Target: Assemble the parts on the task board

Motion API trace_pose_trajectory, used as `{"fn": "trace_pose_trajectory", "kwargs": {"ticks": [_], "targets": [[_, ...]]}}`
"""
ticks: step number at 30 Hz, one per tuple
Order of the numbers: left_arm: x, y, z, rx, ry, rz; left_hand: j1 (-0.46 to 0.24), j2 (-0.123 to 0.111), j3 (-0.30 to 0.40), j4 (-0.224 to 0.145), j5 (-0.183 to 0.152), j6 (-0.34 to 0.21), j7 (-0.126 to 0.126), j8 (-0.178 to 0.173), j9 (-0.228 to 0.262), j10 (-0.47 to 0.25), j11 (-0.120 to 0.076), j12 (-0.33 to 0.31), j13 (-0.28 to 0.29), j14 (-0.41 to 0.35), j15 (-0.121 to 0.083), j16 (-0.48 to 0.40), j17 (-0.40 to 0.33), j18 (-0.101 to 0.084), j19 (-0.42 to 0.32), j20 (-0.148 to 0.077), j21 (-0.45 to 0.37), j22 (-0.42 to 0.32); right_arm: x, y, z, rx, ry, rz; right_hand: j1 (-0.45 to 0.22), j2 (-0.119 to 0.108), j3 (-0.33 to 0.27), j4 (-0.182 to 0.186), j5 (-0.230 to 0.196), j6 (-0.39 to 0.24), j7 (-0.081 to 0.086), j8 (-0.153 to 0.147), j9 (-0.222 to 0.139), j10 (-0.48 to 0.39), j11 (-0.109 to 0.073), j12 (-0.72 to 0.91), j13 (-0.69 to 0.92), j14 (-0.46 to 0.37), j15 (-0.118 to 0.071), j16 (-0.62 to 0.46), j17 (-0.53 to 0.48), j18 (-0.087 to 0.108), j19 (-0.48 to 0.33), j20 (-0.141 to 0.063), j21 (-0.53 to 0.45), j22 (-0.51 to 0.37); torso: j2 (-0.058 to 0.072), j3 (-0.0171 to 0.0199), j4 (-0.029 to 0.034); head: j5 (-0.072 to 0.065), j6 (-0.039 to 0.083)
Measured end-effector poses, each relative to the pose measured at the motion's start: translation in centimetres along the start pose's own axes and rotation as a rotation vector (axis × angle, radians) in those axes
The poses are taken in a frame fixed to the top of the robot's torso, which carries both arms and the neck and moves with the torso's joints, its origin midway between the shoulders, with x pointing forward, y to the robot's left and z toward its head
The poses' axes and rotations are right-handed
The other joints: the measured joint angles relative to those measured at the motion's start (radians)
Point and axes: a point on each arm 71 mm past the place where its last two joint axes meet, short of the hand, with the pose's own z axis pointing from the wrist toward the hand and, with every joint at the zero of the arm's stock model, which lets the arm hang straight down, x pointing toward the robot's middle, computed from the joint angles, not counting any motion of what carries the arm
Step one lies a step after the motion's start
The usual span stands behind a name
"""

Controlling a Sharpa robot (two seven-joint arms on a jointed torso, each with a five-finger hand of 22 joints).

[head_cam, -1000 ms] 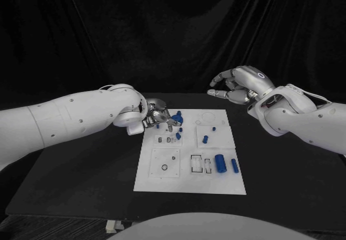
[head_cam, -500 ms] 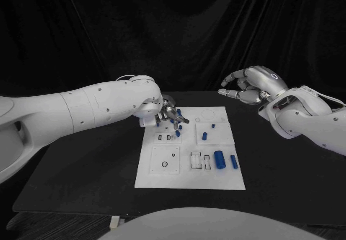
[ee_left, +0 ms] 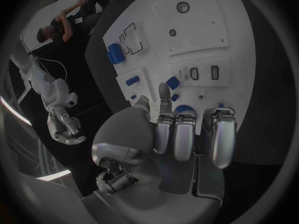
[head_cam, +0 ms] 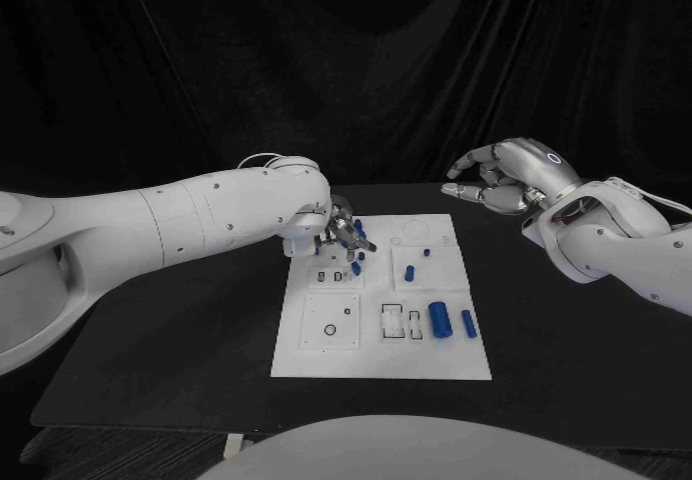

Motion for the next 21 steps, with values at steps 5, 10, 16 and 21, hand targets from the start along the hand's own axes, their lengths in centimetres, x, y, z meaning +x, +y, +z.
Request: {"fn": "trace_pose_trajectory", "kwargs": {"ticks": [5,10,16,21], "targets": [[0.1,0.2,0.0,-0.009,0.001,0.007,-0.004,-0.004,0.001,-0.004,0.0,0.0,0.0,0.01,0.05,-0.003,-0.003,0.0,0.0,0.0,-0.007,0.0,0.0,0.0,-0.001,-0.007,0.0,0.0,0.2,-0.1,-0.1,0.004,0.009,0.001,0.0,0.0,0.0,0.0,0.0,0.0,0.0,0.0,0.0,0.0,0.0,0.0,0.0,0.0,0.0,0.0,0.0,0.0,0.0,0.0,0.0,0.0,-0.003,0.0,-0.0019,0.001,0.0],[0.0,0.5,0.1,-0.018,0.001,0.009,-0.012,-0.004,0.001,-0.004,0.0,-0.006,-0.006,0.013,0.062,-0.003,-0.003,0.0,0.0,0.0,-0.007,0.0,0.0,0.0,-0.001,-0.007,0.0,0.0,0.3,-0.2,-0.2,0.008,0.016,0.002,0.0,0.0,0.0,0.0,0.0,0.0,0.0,0.0,0.0,0.0,0.0,0.0,0.0,0.0,0.0,0.0,0.0,0.0,0.0,0.0,0.0,0.0,-0.005,-0.0007,-0.0023,-0.002,0.0],[0.3,0.8,0.6,-0.029,0.006,0.006,-0.021,0.0,0.003,-0.005,0.0,-0.027,0.002,-0.034,0.068,-0.003,-0.003,0.0,0.0,0.0,-0.007,0.0,0.0,0.0,-0.001,-0.007,0.0,0.0,0.5,-0.3,-0.2,0.014,0.026,0.002,0.0,0.0,-0.003,-0.003,0.0,0.004,0.004,0.0,0.0,0.0,0.0,0.0,0.0,0.0,0.0,0.0,0.0,0.0,0.0,0.0,0.0,0.0,-0.008,-0.0012,-0.0023,-0.011,0.0],[1.0,0.9,1.2,-0.035,0.019,0.004,-0.022,-0.001,0.006,-0.008,0.0,-0.031,0.005,-0.059,0.066,-0.003,-0.003,0.0,0.0,0.0,-0.007,0.0,0.0,0.0,-0.001,-0.007,0.0,0.0,0.6,-0.4,-0.2,0.017,0.034,0.004,0.0,0.0,-0.003,-0.003,0.004,0.004,0.004,0.0,0.001,0.0,0.0,0.0,0.0,0.0,0.0,0.0,0.0,0.0,0.0,0.0,-0.004,0.0,-0.01,-0.002,-0.0025,-0.013,0.0]]}}
